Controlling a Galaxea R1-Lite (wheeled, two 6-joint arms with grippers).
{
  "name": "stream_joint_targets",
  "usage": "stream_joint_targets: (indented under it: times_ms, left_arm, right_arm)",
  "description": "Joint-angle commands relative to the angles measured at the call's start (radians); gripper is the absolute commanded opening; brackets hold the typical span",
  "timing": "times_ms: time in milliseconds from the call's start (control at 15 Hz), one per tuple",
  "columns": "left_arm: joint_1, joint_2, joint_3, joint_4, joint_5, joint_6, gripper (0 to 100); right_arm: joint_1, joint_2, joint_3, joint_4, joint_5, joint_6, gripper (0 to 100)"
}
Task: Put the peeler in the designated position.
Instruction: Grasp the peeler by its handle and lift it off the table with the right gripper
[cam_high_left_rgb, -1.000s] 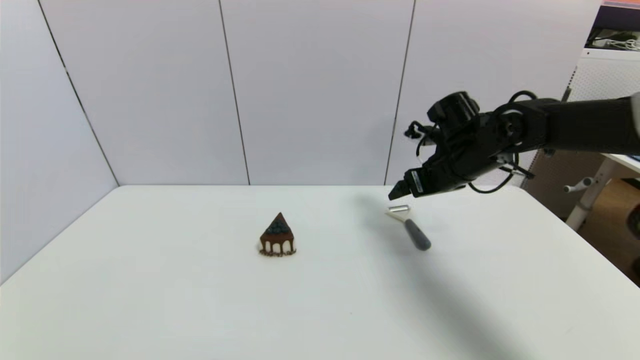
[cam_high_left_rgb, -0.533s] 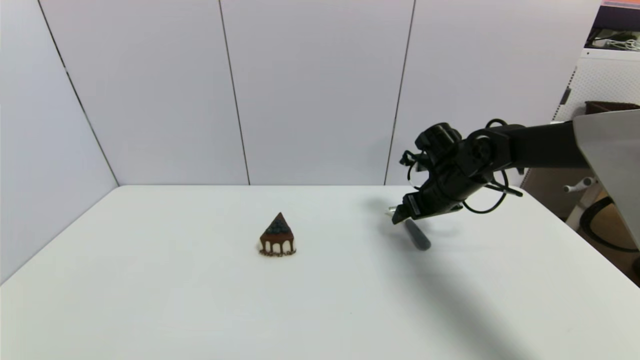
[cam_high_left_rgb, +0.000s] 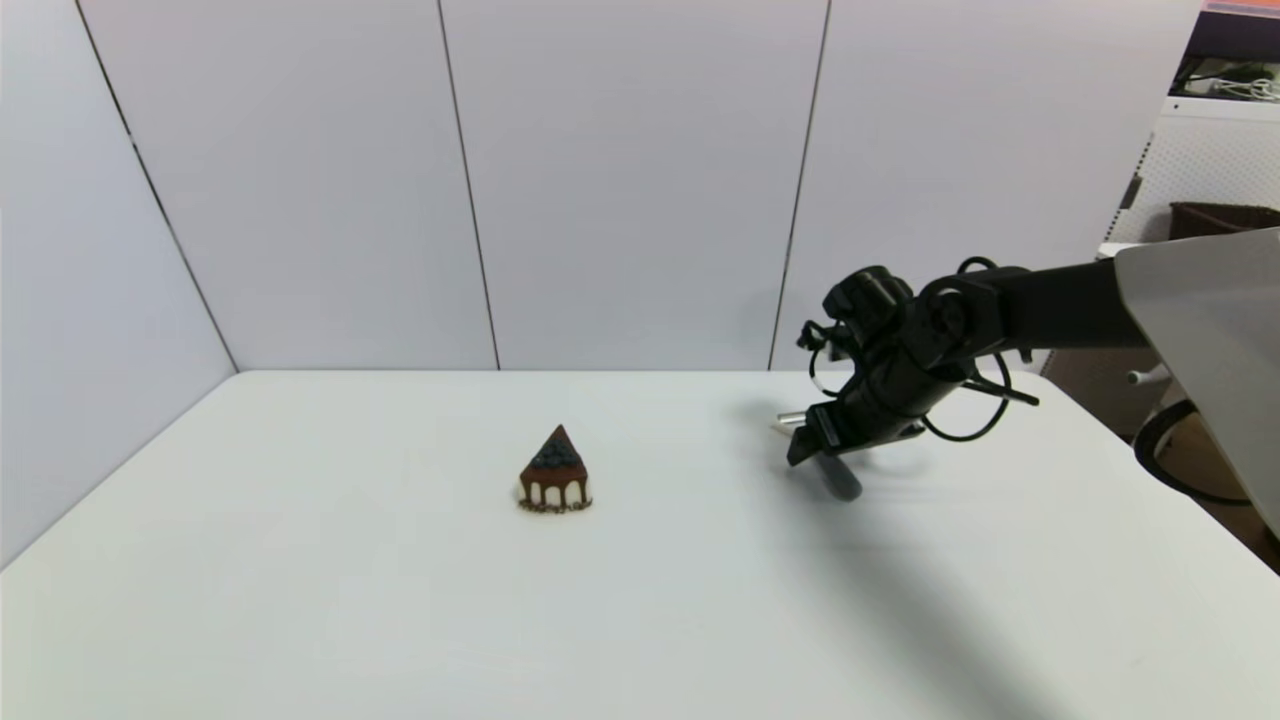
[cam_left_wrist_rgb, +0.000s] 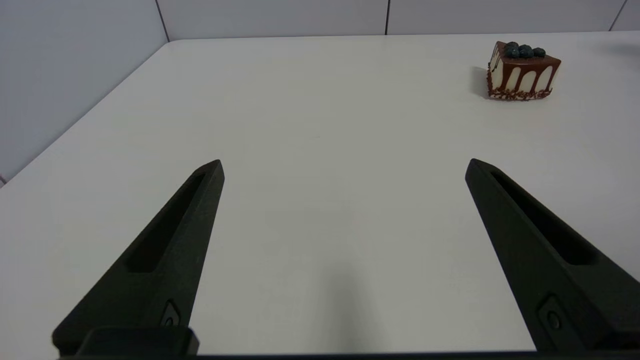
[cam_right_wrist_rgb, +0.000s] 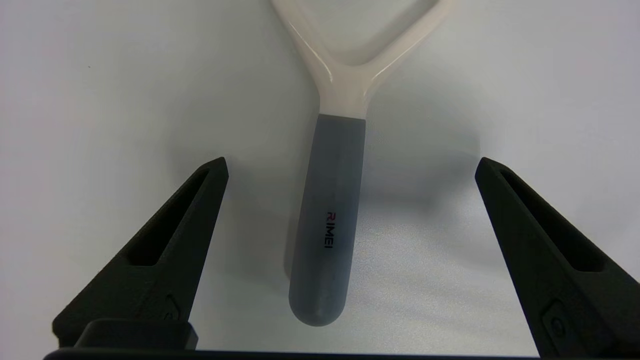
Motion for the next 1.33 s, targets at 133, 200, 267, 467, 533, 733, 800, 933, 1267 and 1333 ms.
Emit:
stream_joint_targets:
  times_ms: [133, 200, 267, 467, 533, 733, 800, 933, 1267, 1333]
  left_arm:
    - [0.000, 0.001, 0.001, 0.000, -0.001, -0.001, 100]
    - [0.000, 0.001, -0.001, 0.000, -0.001, 0.000, 100]
    - [0.000, 0.001, -0.001, 0.000, -0.001, 0.000, 100]
    - [0.000, 0.001, -0.001, 0.000, -0.001, 0.000, 100]
    - [0.000, 0.001, 0.001, 0.000, -0.001, 0.000, 100]
    - [0.000, 0.001, -0.001, 0.000, -0.001, 0.000, 100]
    - [0.000, 0.001, -0.001, 0.000, -0.001, 0.000, 100]
    - [0.000, 0.001, -0.001, 0.000, -0.001, 0.000, 100]
    - [0.000, 0.001, 0.001, 0.000, -0.001, -0.001, 100]
    - [0.000, 0.001, -0.001, 0.000, -0.001, 0.000, 100]
  right_arm:
    - [0.002, -0.007, 0.003, 0.004, 0.000, 0.000, 100]
    - [0.002, -0.007, 0.003, 0.004, -0.001, 0.000, 100]
    - [0.002, -0.007, 0.003, 0.004, -0.001, 0.000, 0]
    - [0.002, -0.010, 0.003, 0.005, -0.003, 0.000, 0]
    - [0.002, -0.012, 0.000, 0.021, -0.003, 0.000, 0]
    - [0.002, -0.016, 0.000, 0.053, -0.003, 0.001, 0]
    - [0.002, -0.016, 0.000, 0.056, -0.003, 0.001, 0]
    - [0.002, -0.016, -0.003, 0.054, -0.003, 0.000, 0]
    - [0.003, -0.091, -0.026, 0.051, 0.016, 0.004, 0]
    - [0.010, -0.117, -0.026, 0.051, 0.032, 0.004, 0]
